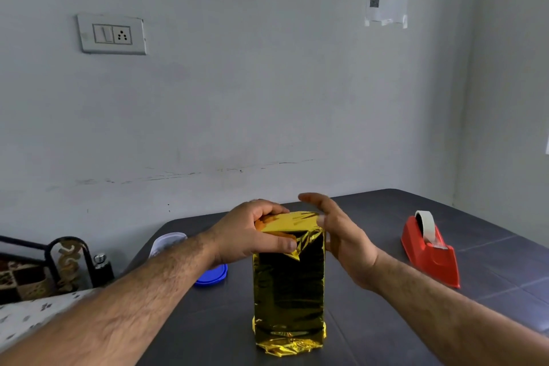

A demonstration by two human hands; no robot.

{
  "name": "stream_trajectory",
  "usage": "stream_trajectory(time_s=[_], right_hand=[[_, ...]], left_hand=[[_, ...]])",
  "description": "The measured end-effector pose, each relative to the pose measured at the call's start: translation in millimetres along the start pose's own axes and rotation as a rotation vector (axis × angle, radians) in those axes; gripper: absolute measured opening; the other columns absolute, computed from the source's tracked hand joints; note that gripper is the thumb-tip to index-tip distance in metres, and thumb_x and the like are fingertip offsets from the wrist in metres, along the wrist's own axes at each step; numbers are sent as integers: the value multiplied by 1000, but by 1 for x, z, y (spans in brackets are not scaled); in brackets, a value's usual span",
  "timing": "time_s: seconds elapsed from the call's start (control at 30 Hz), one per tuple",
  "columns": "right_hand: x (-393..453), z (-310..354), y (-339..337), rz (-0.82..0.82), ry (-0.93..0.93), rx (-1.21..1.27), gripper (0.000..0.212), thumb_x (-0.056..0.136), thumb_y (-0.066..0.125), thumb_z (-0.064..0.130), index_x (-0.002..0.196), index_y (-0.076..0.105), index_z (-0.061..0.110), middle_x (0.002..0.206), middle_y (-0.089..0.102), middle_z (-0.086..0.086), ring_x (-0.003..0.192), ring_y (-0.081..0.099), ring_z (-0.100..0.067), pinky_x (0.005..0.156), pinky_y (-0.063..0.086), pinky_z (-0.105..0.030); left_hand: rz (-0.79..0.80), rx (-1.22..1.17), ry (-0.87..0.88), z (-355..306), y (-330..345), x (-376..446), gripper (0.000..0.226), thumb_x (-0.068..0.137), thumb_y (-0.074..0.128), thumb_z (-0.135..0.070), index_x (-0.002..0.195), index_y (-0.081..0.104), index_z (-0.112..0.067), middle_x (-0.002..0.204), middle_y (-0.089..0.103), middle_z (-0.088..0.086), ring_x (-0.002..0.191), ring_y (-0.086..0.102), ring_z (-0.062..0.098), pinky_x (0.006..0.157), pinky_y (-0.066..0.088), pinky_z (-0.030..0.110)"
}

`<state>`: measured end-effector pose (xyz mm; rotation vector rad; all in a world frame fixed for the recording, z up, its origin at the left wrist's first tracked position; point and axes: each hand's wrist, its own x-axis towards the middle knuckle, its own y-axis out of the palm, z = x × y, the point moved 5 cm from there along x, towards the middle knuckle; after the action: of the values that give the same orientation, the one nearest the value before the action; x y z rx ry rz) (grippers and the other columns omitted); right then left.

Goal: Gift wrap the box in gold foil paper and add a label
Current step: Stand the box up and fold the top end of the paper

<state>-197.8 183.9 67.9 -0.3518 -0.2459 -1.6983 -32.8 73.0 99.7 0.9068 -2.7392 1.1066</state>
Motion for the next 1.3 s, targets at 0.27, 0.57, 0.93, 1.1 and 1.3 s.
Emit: stream_trajectory(time_s=[0.27, 0.57, 0.93, 1.1, 1.3], right_hand=[[4, 9, 0, -149, -14, -141, 46, 74, 88, 34, 116, 76, 19, 109, 76, -5, 101, 74, -21, 80, 58, -26], [0, 7, 0, -147, -27, -54, 50, 73, 85, 24, 119, 73, 9, 108, 77, -16, 96, 75, -25, 79, 59, -27], [1, 5, 1, -187, -23, -53, 59, 69, 89, 33, 124, 73, 22, 121, 74, -6, 111, 72, -23, 86, 58, -29], [-2, 5, -15, -241, -12, -55, 62, 73, 73, 64, 128, 72, 36, 128, 72, 16, 126, 63, -10, 105, 49, -43], [-24, -8, -92, -592, -9, -332, 38, 89, 77, 55, 115, 74, 26, 111, 75, 6, 108, 68, -11, 86, 52, -28]], left_hand=[[55, 65, -41, -3, -2, 2, 80, 69, 93, -52, 139, 59, -37, 129, 62, -13, 118, 63, 11, 101, 59, 40], [32, 74, 34, -24, -9, 10, 73, 66, 95, -49, 132, 66, -38, 126, 68, -15, 123, 62, 4, 102, 57, 33], [25, 162, -25, -23, -2, 10, 100, 58, 103, -39, 145, 52, -35, 131, 64, -16, 121, 62, 10, 102, 58, 36], [20, 107, -49, -22, 0, 7, 96, 62, 102, -35, 144, 52, -32, 130, 64, -14, 121, 60, 8, 103, 56, 35], [-23, 28, -41, -20, -1, 6, 90, 63, 101, -26, 141, 56, -28, 127, 66, -12, 120, 62, 8, 101, 57, 31]])
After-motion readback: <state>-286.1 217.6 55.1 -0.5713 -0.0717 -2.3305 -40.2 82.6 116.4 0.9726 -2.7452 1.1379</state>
